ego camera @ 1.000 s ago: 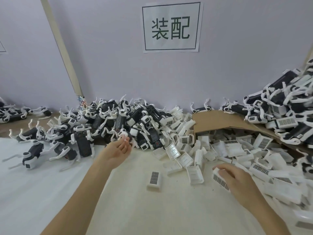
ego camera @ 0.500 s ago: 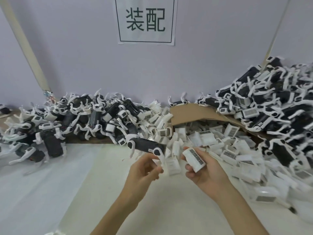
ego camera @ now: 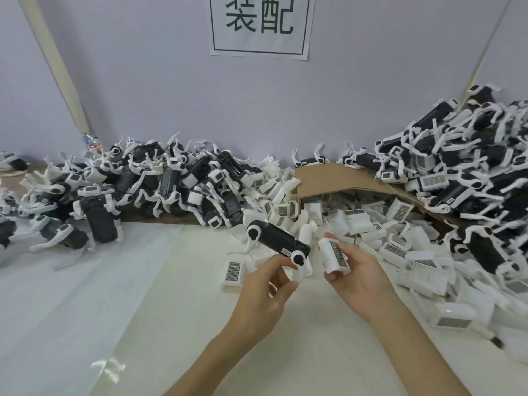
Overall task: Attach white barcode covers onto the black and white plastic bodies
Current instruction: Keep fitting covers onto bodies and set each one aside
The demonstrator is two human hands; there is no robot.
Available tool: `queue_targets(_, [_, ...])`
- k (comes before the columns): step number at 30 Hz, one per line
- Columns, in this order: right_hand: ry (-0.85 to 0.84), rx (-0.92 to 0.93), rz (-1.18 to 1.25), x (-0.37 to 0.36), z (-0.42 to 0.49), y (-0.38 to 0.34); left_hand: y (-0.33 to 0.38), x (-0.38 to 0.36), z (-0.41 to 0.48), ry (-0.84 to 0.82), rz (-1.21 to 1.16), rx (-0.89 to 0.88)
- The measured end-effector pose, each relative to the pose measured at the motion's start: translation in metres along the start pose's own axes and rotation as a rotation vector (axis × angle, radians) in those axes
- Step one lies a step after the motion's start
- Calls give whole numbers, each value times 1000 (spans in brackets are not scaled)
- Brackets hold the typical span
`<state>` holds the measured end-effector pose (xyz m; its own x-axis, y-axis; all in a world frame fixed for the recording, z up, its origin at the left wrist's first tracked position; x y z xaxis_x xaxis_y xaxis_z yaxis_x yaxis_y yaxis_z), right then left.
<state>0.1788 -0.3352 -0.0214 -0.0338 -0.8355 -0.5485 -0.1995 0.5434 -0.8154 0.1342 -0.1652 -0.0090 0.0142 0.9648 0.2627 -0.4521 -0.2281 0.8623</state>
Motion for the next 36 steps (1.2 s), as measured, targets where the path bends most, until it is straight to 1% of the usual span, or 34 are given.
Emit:
queue_targets(4, [-77, 22, 99, -4, -3, -8, 0, 1, -1, 25, 73, -57])
queue_targets(8, [-140, 52, 101, -7, -5, -14, 0, 2, -1, 39, 164, -120])
queue_targets(13, [-127, 88, 88, -9, -8, -16, 2, 3, -2, 52, 237, -169])
queue_targets(16, [-122, 87, 79, -8, -7, -15, 4, 1, -3, 39, 258, -191])
queue_targets(20, [-154, 98, 131, -11, -10, -16, 4, -1, -4, 6, 292, -210])
queue_targets(23, [-137, 130, 120, -8, -9, -18, 7, -2, -5, -8, 317, -226])
queue_targets(25, [-176, 154, 39, -9, -7, -19, 9, -3, -6, -17, 335, -236])
queue_targets(27, [-210, 197, -136, -13, -8, -19, 10, -4, -7, -26, 350, -246])
queue_targets(29, [-173, 245, -367, -15, -9, -18, 10, -4, -7, -33, 370, -254])
queue_targets(30, [-151, 261, -433, -15, -9, -17, 10, -5, -8, -38, 385, -257])
queue_targets(34, [-124, 297, -490, -19, -11, -15, 8, -7, -9, -64, 411, -262])
queue_targets(36, [-152, 320, -533, -21, -12, -16, 8, -7, -8, -74, 421, -261])
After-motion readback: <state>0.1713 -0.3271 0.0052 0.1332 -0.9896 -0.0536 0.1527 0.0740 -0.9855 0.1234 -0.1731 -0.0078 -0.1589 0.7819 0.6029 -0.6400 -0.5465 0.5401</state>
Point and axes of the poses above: each hand's wrist, its own z-axis towards the middle knuckle, its own x-axis out of the back of the hand, y = z × x, the point moved 7 cm from there along z, towards the middle knuckle, and after that the axes turned 4 degrees about -z, right-handed, at the moved point
